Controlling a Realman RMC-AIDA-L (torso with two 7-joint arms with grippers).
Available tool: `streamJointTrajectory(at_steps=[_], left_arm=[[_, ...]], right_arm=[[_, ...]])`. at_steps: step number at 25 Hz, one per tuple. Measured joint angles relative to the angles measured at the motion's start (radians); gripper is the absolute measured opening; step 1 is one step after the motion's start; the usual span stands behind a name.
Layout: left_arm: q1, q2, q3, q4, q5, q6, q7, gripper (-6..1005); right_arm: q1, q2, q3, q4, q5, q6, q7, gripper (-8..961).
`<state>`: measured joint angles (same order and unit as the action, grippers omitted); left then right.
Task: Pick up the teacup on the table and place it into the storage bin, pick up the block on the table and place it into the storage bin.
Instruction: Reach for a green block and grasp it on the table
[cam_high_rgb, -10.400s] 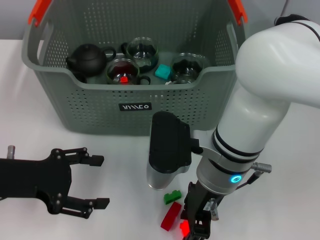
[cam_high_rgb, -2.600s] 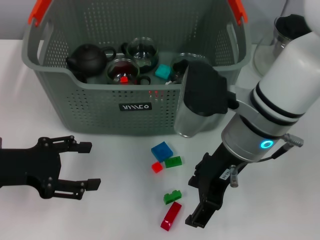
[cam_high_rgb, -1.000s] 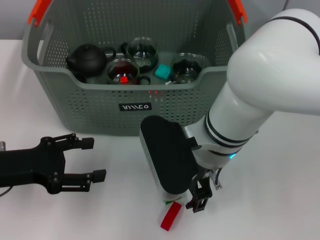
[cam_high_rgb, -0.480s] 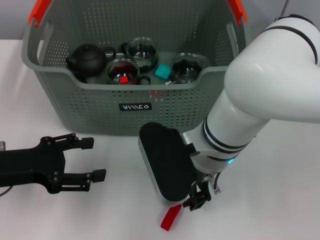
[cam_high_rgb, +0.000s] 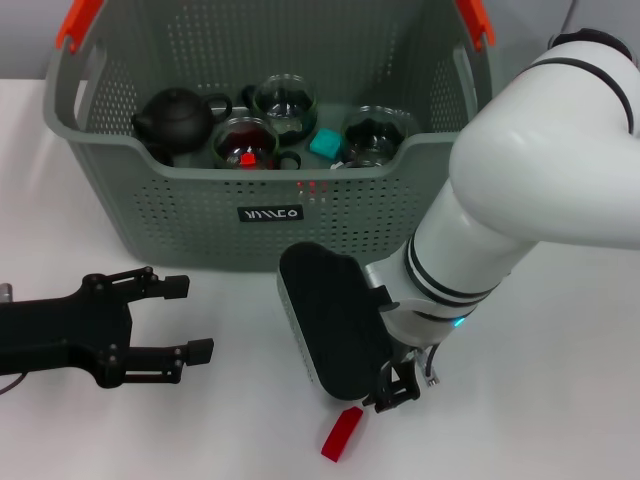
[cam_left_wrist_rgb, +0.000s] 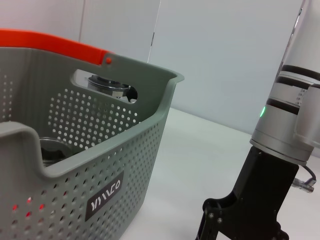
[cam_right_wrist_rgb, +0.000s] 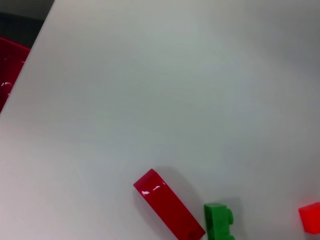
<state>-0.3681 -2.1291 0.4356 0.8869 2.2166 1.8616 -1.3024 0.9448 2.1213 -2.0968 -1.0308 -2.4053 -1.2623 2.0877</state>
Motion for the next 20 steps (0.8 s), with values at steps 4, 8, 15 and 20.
streamJointTrajectory(at_steps=[4, 8, 15, 20], left_arm=[[0.000, 0.000, 0.000, 0.000, 0.000, -0.001, 0.000, 886], [0.000, 0.000, 0.000, 0.000, 0.000, -0.001, 0.000, 886], [0.000, 0.000, 0.000, 0.000, 0.000, -0.003, 0.000, 885], [0.000, 0.000, 0.000, 0.000, 0.000, -0.005, 0.000, 885]], right_arm=[[-0.001, 0.001, -0.009, 0.002, 0.002, 0.015, 0.000, 514], [-0.002, 0.002, -0.013, 0.003, 0.019, 0.021, 0.000, 520], [0.000, 0.002, -0.017, 0.003, 0.024, 0.025, 0.001, 501], [0.000, 0.002, -0.019, 0.003, 0.025, 0.028, 0.002, 487]])
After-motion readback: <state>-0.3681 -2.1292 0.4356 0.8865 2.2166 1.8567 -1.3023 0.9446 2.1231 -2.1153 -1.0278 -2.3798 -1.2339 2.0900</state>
